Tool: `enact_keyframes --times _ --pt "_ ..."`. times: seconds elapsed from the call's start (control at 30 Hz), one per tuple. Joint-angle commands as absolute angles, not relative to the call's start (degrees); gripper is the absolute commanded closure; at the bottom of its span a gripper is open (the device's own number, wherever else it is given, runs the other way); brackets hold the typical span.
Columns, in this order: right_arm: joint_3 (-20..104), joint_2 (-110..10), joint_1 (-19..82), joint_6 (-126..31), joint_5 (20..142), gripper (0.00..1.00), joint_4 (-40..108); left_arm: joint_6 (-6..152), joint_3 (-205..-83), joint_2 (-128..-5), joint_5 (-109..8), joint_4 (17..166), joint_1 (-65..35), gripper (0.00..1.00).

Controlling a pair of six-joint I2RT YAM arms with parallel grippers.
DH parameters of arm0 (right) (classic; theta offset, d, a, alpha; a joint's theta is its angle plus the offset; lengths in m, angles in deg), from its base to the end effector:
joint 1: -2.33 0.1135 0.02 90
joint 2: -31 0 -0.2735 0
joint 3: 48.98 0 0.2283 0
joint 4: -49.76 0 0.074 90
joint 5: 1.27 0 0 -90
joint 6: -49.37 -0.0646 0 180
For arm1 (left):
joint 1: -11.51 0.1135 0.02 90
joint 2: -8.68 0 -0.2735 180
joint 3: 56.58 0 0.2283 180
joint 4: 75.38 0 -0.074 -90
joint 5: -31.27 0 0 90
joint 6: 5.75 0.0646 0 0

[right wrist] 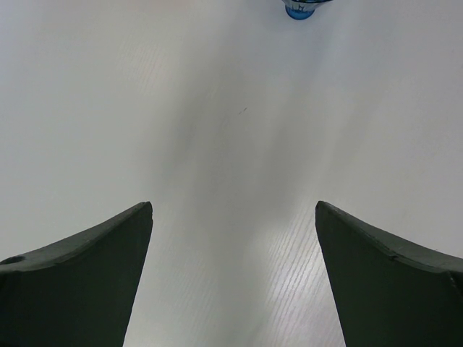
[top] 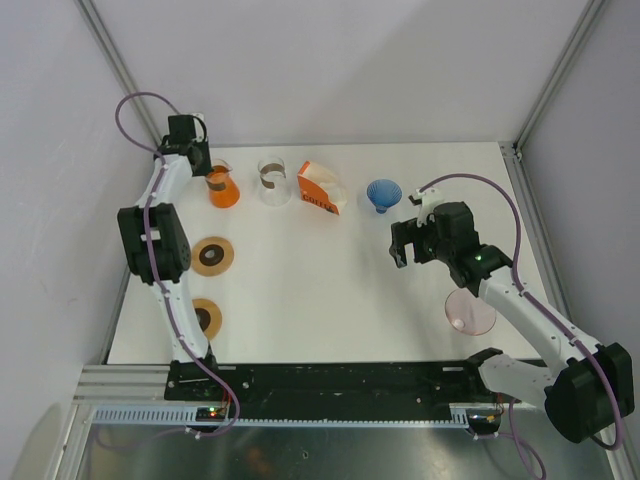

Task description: Place the coffee filter in the dripper

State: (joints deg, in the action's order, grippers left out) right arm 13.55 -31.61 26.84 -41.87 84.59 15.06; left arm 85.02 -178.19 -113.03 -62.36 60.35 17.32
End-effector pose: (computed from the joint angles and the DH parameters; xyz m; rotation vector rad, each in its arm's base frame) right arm 0.2130 0.1022 0.2771 -0.4833 2.1416 0.3332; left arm 0.4881 0.0538 0.2489 -0.1344 2.3431 0.1309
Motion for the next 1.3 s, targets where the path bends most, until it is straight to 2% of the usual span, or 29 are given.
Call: enact_keyframes --times 0.0,0.17,0.47,0.63,0.93,1.1,1.27 --pt "15.79 -30.68 26.83 -41.21 85.39 0.01 15.44 83.67 -174.67 -108.9 -62.04 59.84 17.53 0.99" --pt "15.83 -30.92 26.84 -41.37 85.14 0.01 15.6 78.9 -169.8 -102.24 -60.09 59.83 17.57 1.0" --pt "15.87 -31.04 26.88 -41.62 84.26 0.01 15.79 73.69 -160.82 -89.47 -48.51 59.85 17.56 1.0" --pt "15.83 -30.59 27.06 -41.68 84.35 0.01 15.52 69.01 -151.94 -81.47 -44.92 59.87 16.43 1.0" --pt "15.89 -29.09 27.27 -43.2 83.97 0.01 17.0 65.47 -140.63 -64.55 -57.48 59.2 -1.97 1.0" --pt "15.88 -28.17 27.46 -44.98 83.12 0.01 17.09 61.15 -135.99 -64.51 -58.45 55.75 -7.91 1.0" --pt "15.87 -27.4 27.7 -46.24 82.79 0.01 17.36 60.01 -133.09 -65.18 -64.36 55.66 -10.29 1.0"
